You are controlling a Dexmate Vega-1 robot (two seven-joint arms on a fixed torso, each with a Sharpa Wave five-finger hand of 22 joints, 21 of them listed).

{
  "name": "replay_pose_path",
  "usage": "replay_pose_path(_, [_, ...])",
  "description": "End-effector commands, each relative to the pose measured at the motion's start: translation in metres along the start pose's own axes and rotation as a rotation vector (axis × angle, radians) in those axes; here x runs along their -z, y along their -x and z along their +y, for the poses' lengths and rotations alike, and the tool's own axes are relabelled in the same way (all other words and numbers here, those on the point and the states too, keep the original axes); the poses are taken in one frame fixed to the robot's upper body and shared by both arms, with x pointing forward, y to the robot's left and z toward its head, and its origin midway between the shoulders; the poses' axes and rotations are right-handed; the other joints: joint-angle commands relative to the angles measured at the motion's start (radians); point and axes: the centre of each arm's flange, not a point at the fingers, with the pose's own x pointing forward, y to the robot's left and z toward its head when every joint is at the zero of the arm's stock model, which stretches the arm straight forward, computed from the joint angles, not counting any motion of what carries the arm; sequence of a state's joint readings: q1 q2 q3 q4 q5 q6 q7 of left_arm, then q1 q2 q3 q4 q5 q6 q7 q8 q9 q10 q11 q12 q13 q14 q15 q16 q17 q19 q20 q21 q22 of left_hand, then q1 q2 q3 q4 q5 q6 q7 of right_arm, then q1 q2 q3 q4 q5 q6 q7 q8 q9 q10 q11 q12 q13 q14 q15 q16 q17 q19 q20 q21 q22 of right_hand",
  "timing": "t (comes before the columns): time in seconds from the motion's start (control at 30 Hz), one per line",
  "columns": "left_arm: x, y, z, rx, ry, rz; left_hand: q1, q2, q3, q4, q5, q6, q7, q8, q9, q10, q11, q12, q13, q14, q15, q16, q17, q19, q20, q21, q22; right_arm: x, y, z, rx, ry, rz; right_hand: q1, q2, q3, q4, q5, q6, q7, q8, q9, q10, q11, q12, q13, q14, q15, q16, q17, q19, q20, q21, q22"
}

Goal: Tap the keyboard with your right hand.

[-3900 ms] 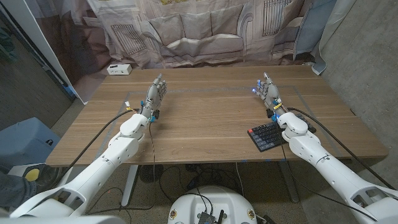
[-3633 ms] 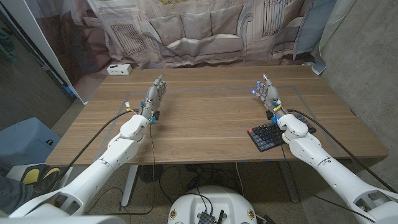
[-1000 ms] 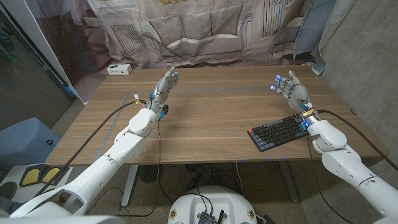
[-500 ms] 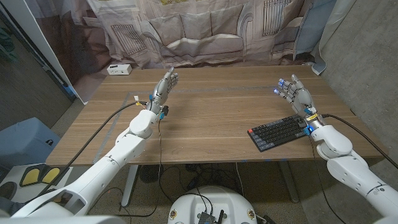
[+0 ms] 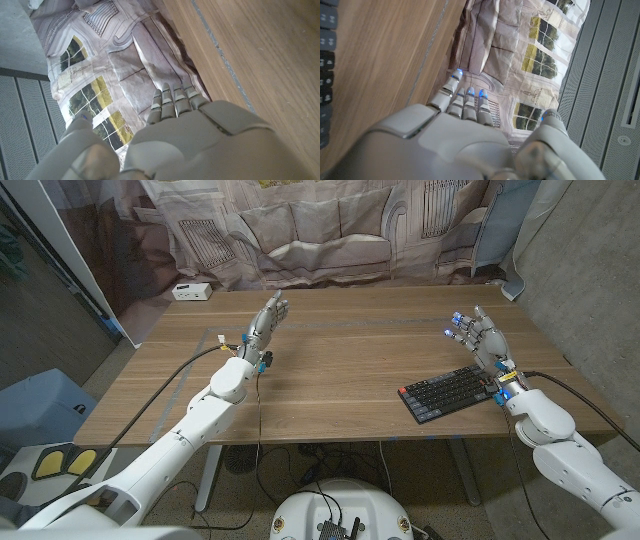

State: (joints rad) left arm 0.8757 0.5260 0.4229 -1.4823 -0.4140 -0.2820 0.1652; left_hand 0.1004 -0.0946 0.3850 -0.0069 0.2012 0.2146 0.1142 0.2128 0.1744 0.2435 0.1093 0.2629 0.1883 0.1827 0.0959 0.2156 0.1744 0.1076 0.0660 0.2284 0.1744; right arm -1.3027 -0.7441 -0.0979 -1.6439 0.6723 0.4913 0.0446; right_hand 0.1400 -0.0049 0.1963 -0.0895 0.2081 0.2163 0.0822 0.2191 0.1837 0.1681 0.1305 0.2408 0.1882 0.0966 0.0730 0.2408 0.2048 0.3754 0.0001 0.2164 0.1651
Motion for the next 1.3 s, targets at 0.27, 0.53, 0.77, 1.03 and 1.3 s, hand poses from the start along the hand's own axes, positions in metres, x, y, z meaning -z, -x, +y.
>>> replay_pose_path(0.27, [-0.001,0.003,-0.004,0.004,-0.001,0.010,0.011,0.003,0.003,-0.010,-0.001,0.015,0.000,0.002,0.005,0.016,-0.007,0.001,0.005,0.018,-0.002,-0.004,0.005,0.015,0.004,-0.004,0.002,-0.004,0.033,0.002,0.016,0.002,0.015,0.013,-0.001,0.002,-0.006,-0.003,0.009,0.000,0.002,0.006,0.015,0.001,0.001,0.005,0.013,0.002,-0.001,0.000,0.012,-0.001,-0.003,0.006])
replay_pose_path(0.53, [-0.002,0.006,-0.002,0.002,-0.007,0.016,0.012,0.004,0.002,-0.012,-0.001,0.021,-0.002,0.001,0.006,0.024,-0.005,0.002,0.005,0.026,-0.005,-0.004,0.005,0.022,0.004,-0.004,0.002,-0.008,0.050,0.001,0.038,0.010,0.016,0.014,0.000,0.002,-0.008,-0.003,0.014,-0.001,0.001,0.006,0.021,-0.001,0.001,0.005,0.019,0.000,-0.001,0.000,0.016,-0.002,-0.004,0.006])
replay_pose_path(0.77, [-0.002,0.005,-0.001,0.006,-0.006,0.018,0.013,0.004,0.001,-0.014,-0.001,0.027,-0.001,0.001,0.006,0.031,-0.003,0.002,0.006,0.035,-0.005,-0.003,0.004,0.032,0.005,-0.003,0.002,-0.011,0.062,0.003,0.048,0.012,0.011,0.015,0.001,0.002,-0.008,-0.003,0.018,-0.003,0.001,0.006,0.025,-0.003,0.000,0.005,0.021,0.001,-0.002,0.000,0.020,-0.002,-0.004,0.006])
replay_pose_path(1.03, [0.000,0.006,-0.003,0.015,-0.005,0.026,0.013,0.005,0.000,-0.016,-0.001,0.033,0.001,-0.001,0.006,0.039,-0.001,0.001,0.006,0.044,-0.003,-0.004,0.005,0.039,0.005,-0.004,0.002,-0.011,0.078,0.004,0.068,0.015,0.015,0.016,0.002,0.002,-0.009,-0.003,0.018,-0.003,0.000,0.006,0.026,-0.003,-0.001,0.005,0.022,0.001,-0.003,0.000,0.021,-0.002,-0.005,0.006])
replay_pose_path(1.3, [0.000,0.008,-0.004,0.015,-0.009,0.023,0.014,0.005,-0.001,-0.017,-0.001,0.035,0.001,-0.002,0.006,0.044,-0.002,0.001,0.006,0.046,-0.004,-0.005,0.005,0.041,0.006,-0.006,0.002,-0.010,0.094,0.003,0.091,0.020,0.029,0.016,0.003,0.003,-0.010,-0.003,0.020,-0.003,-0.001,0.006,0.028,-0.004,-0.003,0.005,0.024,-0.001,-0.004,0.000,0.022,-0.002,-0.007,0.006])
